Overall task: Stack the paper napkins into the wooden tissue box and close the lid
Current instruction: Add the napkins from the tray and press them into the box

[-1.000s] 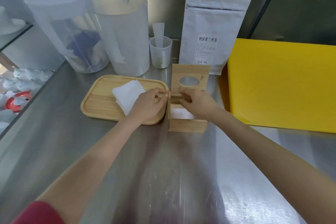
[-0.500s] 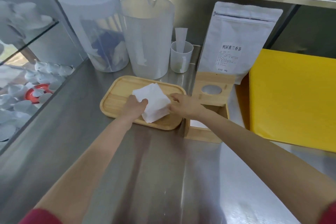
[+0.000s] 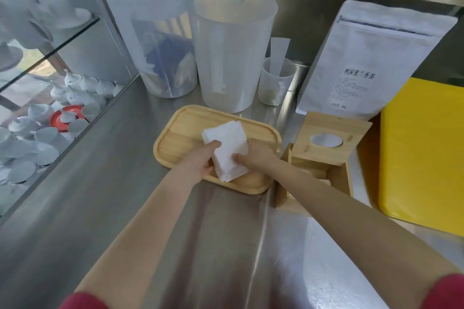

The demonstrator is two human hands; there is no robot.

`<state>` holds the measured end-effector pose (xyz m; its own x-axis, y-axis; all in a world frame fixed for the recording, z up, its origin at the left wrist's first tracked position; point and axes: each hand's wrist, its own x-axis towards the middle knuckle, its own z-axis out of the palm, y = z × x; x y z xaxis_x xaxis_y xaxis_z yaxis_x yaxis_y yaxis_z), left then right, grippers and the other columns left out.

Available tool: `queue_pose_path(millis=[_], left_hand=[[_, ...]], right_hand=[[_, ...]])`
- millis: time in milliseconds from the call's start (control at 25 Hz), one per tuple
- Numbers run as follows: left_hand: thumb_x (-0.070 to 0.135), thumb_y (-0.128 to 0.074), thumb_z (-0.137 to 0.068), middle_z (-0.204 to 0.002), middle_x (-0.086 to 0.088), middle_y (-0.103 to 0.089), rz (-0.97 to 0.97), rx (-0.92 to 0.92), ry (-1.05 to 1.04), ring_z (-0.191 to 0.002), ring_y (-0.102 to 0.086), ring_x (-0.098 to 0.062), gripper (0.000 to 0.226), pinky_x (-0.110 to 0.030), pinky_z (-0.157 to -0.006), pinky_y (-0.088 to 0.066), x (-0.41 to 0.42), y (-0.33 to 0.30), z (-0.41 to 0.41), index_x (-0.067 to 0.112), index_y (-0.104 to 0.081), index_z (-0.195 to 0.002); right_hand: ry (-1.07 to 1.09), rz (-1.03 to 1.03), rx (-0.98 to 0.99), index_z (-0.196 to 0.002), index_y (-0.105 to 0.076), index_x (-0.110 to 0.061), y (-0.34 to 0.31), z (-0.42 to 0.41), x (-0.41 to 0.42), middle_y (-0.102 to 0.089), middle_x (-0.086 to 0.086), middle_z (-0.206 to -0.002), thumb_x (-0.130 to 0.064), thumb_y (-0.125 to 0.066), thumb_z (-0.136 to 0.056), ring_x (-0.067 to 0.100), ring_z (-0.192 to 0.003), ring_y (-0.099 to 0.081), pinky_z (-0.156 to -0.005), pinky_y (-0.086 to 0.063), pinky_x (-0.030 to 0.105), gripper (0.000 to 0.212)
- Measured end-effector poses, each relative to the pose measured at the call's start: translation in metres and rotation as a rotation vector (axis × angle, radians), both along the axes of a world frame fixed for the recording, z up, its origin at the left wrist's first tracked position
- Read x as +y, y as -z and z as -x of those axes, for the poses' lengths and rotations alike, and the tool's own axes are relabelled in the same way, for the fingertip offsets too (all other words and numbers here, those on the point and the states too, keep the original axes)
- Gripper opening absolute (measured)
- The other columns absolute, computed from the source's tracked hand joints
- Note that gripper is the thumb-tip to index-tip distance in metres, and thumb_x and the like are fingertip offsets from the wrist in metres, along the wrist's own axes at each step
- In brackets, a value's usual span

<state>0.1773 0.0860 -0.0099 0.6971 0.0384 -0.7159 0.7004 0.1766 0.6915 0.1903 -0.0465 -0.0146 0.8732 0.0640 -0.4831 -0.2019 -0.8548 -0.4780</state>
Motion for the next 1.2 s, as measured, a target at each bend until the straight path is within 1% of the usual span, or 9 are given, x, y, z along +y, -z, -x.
queue_pose_path(millis=[80, 200, 480, 600, 720, 880, 1000, 1080, 1200], left_hand=[[0.013, -0.052, -0.091, -0.116, -0.010, -0.061, 0.009, 0.020, -0.047, -0.112, -0.057, -0.026, 0.036, -0.031, -0.096, -0.044, 0.000, 0.004, -0.001, 0.003, -0.049, -0.126], [0.017, -0.057, -0.088, -0.086, -0.002, -0.061, 0.027, 0.031, -0.058, -0.079, -0.057, -0.016, 0.024, -0.023, -0.069, -0.045, 0.000, 0.010, -0.004, 0.008, -0.054, -0.110], [0.021, -0.065, -0.082, -0.082, 0.000, -0.059, 0.022, 0.061, 0.006, -0.072, -0.053, -0.012, 0.029, -0.020, -0.055, -0.037, 0.002, 0.017, -0.010, 0.011, -0.053, -0.107], [0.020, -0.066, -0.081, -0.088, -0.002, -0.061, 0.006, 0.040, 0.038, -0.083, -0.058, -0.017, 0.036, -0.021, -0.060, -0.040, 0.001, 0.017, -0.009, 0.011, -0.054, -0.113], [0.017, -0.065, -0.083, -0.106, -0.006, -0.061, -0.003, -0.031, 0.102, -0.101, -0.055, -0.022, 0.037, -0.026, -0.077, -0.045, -0.003, 0.018, -0.004, 0.012, -0.052, -0.117], [0.018, -0.065, -0.083, -0.109, -0.006, -0.062, -0.033, -0.115, 0.086, -0.100, -0.057, -0.022, 0.043, -0.030, -0.082, -0.044, -0.003, 0.013, 0.004, 0.011, -0.052, -0.123], [0.018, -0.063, -0.084, -0.096, -0.001, -0.064, 0.008, -0.171, 0.045, -0.087, -0.059, -0.017, 0.036, -0.028, -0.071, -0.048, 0.002, 0.002, 0.014, 0.012, -0.054, -0.118], [0.018, -0.062, -0.084, -0.094, -0.001, -0.065, 0.090, -0.198, 0.002, -0.086, -0.060, -0.018, 0.031, -0.032, -0.073, -0.050, 0.003, -0.010, 0.025, 0.013, -0.053, -0.113], [0.019, -0.059, -0.086, -0.105, -0.006, -0.067, 0.230, -0.273, -0.046, -0.097, -0.062, -0.025, 0.027, -0.043, -0.090, -0.050, -0.002, -0.029, 0.045, 0.014, -0.056, -0.112]], right_hand=[[0.029, -0.034, -0.002, -0.130, -0.042, -0.002, 0.007, 0.002, -0.002, -0.055, 0.016, -0.129, -0.034, -0.056, -0.089, 0.030, -0.115, -0.054, -0.076, -0.037, 0.028, 0.054], [0.053, -0.073, 0.006, -0.130, -0.042, -0.002, 0.015, 0.002, -0.005, -0.055, 0.017, -0.129, -0.037, -0.058, -0.086, 0.032, -0.115, -0.053, -0.079, -0.039, 0.031, 0.058], [0.086, -0.120, -0.025, -0.132, -0.040, -0.004, 0.012, 0.009, -0.008, -0.054, 0.015, -0.130, -0.033, -0.060, -0.086, 0.030, -0.118, -0.051, -0.090, -0.042, 0.032, 0.057], [0.075, -0.112, -0.045, -0.134, -0.037, -0.003, 0.011, 0.013, -0.007, -0.052, 0.017, -0.132, -0.032, -0.059, -0.087, 0.031, -0.119, -0.051, -0.096, -0.042, 0.036, 0.059], [0.082, -0.131, -0.064, -0.133, -0.037, -0.006, 0.008, 0.018, -0.008, -0.052, 0.016, -0.133, -0.033, -0.059, -0.086, 0.030, -0.118, -0.051, -0.096, -0.043, 0.036, 0.059], [0.088, -0.165, -0.067, -0.130, -0.040, -0.007, -0.001, 0.024, -0.009, -0.053, 0.014, -0.131, -0.034, -0.060, -0.085, 0.029, -0.116, -0.053, -0.093, -0.044, 0.035, 0.056], [0.081, -0.209, -0.109, -0.133, -0.038, -0.006, -0.016, 0.031, -0.008, -0.052, 0.011, -0.133, -0.035, -0.061, -0.085, 0.029, -0.119, -0.051, -0.094, -0.043, 0.035, 0.060], [0.135, -0.289, -0.146, -0.138, -0.030, -0.006, -0.025, 0.040, -0.010, -0.050, 0.010, -0.136, -0.035, -0.063, -0.084, 0.028, -0.122, -0.049, -0.096, -0.042, 0.034, 0.070], [0.288, -0.564, -0.156, -0.143, -0.022, -0.007, -0.037, 0.058, -0.014, -0.048, 0.005, -0.140, -0.041, -0.072, -0.074, 0.025, -0.126, -0.049, -0.107, -0.040, 0.037, 0.092]])
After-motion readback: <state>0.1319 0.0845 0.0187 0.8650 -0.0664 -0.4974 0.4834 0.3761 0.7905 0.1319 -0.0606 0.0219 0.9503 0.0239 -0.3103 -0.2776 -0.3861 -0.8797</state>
